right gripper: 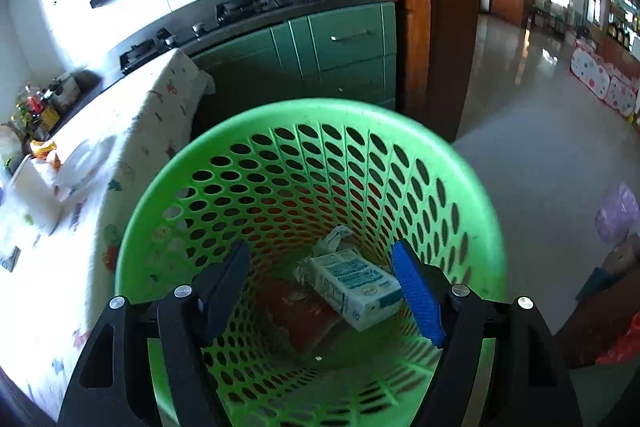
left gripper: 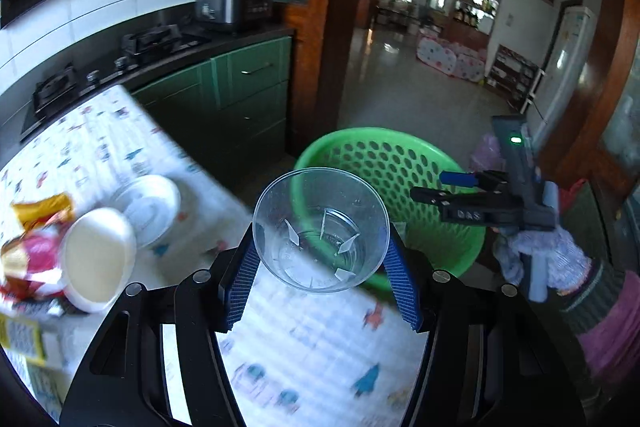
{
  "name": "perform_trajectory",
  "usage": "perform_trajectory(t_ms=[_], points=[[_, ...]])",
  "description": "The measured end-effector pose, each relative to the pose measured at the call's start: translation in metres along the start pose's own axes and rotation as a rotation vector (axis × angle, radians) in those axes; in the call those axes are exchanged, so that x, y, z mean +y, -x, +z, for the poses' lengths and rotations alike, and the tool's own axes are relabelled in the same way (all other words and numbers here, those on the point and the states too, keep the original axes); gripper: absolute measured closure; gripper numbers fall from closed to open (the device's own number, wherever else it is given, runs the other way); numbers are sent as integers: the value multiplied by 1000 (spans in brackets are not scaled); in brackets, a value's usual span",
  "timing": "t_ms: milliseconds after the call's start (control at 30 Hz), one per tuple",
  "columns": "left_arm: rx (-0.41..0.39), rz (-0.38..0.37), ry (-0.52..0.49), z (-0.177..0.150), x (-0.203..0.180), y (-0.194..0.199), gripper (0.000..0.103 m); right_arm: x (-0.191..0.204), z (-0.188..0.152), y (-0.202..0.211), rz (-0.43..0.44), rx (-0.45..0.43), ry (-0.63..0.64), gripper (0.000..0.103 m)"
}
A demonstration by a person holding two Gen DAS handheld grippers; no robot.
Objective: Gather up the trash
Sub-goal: 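Return the right tool from the basket toward the table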
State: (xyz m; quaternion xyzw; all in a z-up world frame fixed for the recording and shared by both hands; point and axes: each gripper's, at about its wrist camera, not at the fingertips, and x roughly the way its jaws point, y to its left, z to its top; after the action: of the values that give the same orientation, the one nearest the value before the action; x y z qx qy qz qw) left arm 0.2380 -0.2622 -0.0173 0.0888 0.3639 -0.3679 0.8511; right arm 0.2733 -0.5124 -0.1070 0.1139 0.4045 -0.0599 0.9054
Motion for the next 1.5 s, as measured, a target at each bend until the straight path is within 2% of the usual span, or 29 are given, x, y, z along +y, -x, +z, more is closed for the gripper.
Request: perform_trajectory(t_ms=[300, 633, 667, 700, 1000, 1367, 1500], points=[[89, -46, -16, 23, -34, -68, 43, -12, -17, 45, 29, -80, -5, 27], [132, -38, -18, 25, -48, -98, 40, -24, -37, 66, 42, -90, -35, 21], [135, -35, -16, 24, -48, -98, 36, -23, -38, 67, 42, -87, -35, 21], [135, -32, -13, 24, -48, -96, 33, -22, -39, 67, 40, -85, -36, 21], [87, 8, -24, 14, -36, -57, 32, 5, -38, 76, 72, -95, -9, 19], [24, 145, 59, -23, 20, 22, 32, 76, -28, 86, 165, -121, 113, 16], [2, 198, 125, -41, 48, 53, 32, 103, -23, 86, 210, -125, 148, 15]])
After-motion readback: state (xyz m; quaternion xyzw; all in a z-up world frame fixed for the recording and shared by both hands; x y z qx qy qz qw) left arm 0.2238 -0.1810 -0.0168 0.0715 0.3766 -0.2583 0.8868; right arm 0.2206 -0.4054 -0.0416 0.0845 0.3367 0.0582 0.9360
